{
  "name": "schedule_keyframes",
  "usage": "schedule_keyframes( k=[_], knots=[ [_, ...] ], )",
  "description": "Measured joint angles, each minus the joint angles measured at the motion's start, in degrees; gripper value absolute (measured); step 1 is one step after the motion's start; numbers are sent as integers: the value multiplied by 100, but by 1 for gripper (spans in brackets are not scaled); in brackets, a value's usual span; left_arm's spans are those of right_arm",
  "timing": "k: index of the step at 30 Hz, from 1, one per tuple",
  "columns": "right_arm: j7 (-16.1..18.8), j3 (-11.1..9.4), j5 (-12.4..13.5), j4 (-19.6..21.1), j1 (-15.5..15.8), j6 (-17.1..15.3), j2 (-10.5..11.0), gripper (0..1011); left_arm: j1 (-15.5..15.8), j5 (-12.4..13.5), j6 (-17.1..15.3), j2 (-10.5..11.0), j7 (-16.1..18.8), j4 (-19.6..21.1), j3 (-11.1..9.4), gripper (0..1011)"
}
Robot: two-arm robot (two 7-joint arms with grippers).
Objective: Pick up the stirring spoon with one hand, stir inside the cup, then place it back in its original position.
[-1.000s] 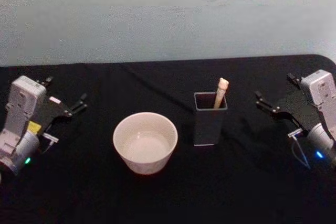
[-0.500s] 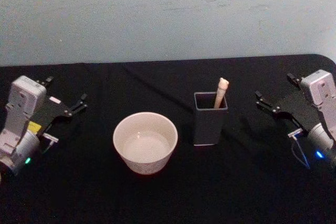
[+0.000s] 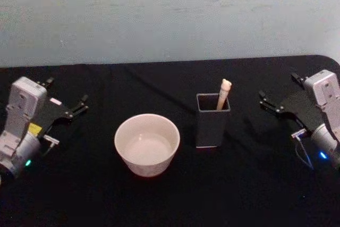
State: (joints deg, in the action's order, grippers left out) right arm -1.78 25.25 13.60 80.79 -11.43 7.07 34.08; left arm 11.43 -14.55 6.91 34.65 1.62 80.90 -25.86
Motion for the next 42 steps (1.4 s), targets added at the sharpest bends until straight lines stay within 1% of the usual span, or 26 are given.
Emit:
schedule_keyframes(
  k=[3,6,8,10,11,12,15,18,21,24,25,27,30,31,34,35,38,42],
  knots=[
    [1,-40,-25,-1,5,19,-28,1000,0,0,0,0,0,0,0,1001],
    [62,-125,9,0,24,66,-76,1000,0,0,0,0,0,0,0,1001],
    [123,-172,67,6,40,95,-92,1000,0,1,0,0,0,0,0,1001],
    [240,-253,185,30,68,150,-109,1000,0,0,0,0,0,0,0,1001],
    [337,-314,284,51,89,196,-119,1000,0,0,0,0,0,-1,0,1001],
    [337,-314,284,51,89,196,-119,1000,0,0,0,0,0,-1,0,1001],
    [643,-447,571,102,158,360,-128,1000,0,1,0,0,0,0,0,1001],
    [876,-520,758,130,199,439,-126,1000,0,0,0,0,0,0,0,1001],
    [1331,-603,1101,192,262,507,-107,1000,0,0,0,0,0,-1,0,1001],
    [1588,-640,1287,224,293,522,-102,1000,0,0,0,0,0,0,0,1001],
    [1741,-656,1381,237,312,529,-103,1000,0,0,0,0,0,-1,0,1001],
    [1854,-661,1438,255,326,533,-107,1000,0,0,0,0,0,0,0,1001],
    [2149,-648,1554,276,349,534,-137,1000,0,0,0,0,0,0,0,1001],
    [2149,-648,1554,276,349,534,-137,1000,0,0,0,0,0,0,0,1001],
    [2388,-594,1602,272,337,516,-197,1000,0,0,0,0,0,0,0,1001],
    [2388,-594,1602,272,337,516,-197,1000,0,0,0,0,0,0,0,1001],
    [2585,-546,1631,224,290,473,-286,1000,0,0,0,0,0,0,0,1001],
    [2716,-522,1643,152,220,425,-385,1000,0,0,0,0,0,0,0,1001]
  ],
)
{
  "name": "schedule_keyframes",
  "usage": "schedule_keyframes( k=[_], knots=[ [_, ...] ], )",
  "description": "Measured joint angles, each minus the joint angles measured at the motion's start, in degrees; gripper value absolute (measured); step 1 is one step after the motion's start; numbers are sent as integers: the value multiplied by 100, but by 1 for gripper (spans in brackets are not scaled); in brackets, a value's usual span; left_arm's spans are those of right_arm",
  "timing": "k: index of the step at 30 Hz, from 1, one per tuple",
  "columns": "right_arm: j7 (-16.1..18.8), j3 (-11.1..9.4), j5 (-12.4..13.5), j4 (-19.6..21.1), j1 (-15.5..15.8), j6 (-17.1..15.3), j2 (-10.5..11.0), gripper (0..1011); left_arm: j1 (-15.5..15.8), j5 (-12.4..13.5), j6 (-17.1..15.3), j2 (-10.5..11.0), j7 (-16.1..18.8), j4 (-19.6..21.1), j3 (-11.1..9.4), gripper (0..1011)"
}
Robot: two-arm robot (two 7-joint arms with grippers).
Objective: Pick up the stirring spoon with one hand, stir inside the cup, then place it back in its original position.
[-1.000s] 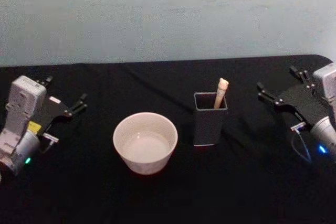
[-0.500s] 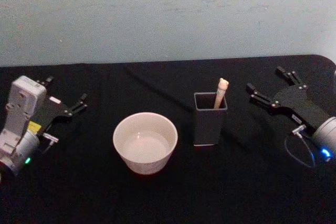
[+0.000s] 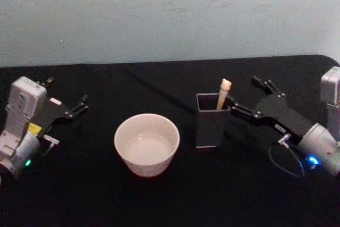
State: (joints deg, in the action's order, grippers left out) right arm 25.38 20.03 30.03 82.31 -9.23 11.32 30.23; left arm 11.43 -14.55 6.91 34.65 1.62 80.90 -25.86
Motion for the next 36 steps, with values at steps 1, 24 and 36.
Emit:
schedule_keyframes(
  k=[1,24,36],
  knots=[
    [44,5,1,-34,-33,-19,-42,1002,0,0,0,0,0,0,0,1001],
    [501,-42,21,-609,-535,-349,-547,1000,0,0,0,0,0,0,0,1001],
    [606,-71,63,-711,-597,-501,-609,1000,0,0,0,0,0,0,0,1001]
  ],
)
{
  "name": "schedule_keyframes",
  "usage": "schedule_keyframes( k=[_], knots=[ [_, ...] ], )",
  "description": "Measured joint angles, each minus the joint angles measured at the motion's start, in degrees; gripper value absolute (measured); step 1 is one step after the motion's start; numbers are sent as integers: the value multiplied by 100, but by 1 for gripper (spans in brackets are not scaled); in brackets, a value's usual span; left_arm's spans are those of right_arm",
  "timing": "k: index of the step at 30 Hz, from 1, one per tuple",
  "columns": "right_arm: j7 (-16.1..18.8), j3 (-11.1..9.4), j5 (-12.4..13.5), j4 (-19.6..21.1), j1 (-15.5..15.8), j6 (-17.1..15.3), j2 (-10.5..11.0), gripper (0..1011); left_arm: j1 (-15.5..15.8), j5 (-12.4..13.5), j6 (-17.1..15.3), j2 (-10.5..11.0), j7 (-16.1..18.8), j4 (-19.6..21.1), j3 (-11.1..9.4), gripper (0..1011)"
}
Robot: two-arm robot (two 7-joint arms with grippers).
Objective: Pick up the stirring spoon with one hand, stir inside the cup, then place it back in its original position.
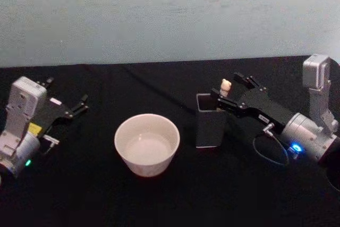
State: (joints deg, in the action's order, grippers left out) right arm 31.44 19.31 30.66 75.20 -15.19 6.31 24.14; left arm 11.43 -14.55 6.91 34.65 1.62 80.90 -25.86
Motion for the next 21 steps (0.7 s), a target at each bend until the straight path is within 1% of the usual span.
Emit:
schedule_keyframes(
  k=[14,21],
  knots=[
    [62,23,93,-40,-46,-183,20,1000,0,0,0,0,0,0,0,1001],
    [65,27,102,-40,-46,-193,22,1000,0,0,0,0,0,0,0,1001]
  ],
)
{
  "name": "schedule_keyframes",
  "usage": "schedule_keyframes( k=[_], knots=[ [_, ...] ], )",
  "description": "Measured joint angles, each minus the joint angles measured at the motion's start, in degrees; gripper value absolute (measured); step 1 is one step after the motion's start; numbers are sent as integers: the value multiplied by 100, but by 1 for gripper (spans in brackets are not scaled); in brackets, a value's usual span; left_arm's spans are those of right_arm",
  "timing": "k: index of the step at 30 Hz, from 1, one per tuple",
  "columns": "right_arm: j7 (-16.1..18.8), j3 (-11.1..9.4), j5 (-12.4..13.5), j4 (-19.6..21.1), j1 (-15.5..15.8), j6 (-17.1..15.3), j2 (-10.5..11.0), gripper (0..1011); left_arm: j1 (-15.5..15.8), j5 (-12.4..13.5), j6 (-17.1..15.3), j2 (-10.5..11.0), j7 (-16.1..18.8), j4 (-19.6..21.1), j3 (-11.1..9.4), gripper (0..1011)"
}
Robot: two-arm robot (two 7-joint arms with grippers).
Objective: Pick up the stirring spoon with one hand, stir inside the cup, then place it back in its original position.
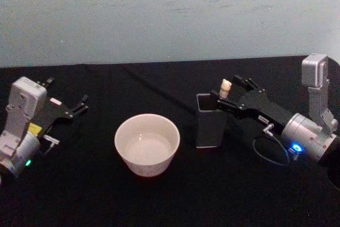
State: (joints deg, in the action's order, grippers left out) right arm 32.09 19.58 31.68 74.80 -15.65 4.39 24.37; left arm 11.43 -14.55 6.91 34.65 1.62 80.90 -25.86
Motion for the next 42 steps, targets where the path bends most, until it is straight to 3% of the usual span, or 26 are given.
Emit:
schedule_keyframes(
  k=[15,24,42],
  knots=[
    [-1,0,-6,4,2,11,-1,1002,0,0,0,0,0,0,0,1001],
    [-3,0,-8,3,3,16,-1,801,0,0,0,0,0,0,0,1001],
    [-8,0,-14,4,3,19,-1,218,0,0,0,0,0,0,0,1001]
  ],
)
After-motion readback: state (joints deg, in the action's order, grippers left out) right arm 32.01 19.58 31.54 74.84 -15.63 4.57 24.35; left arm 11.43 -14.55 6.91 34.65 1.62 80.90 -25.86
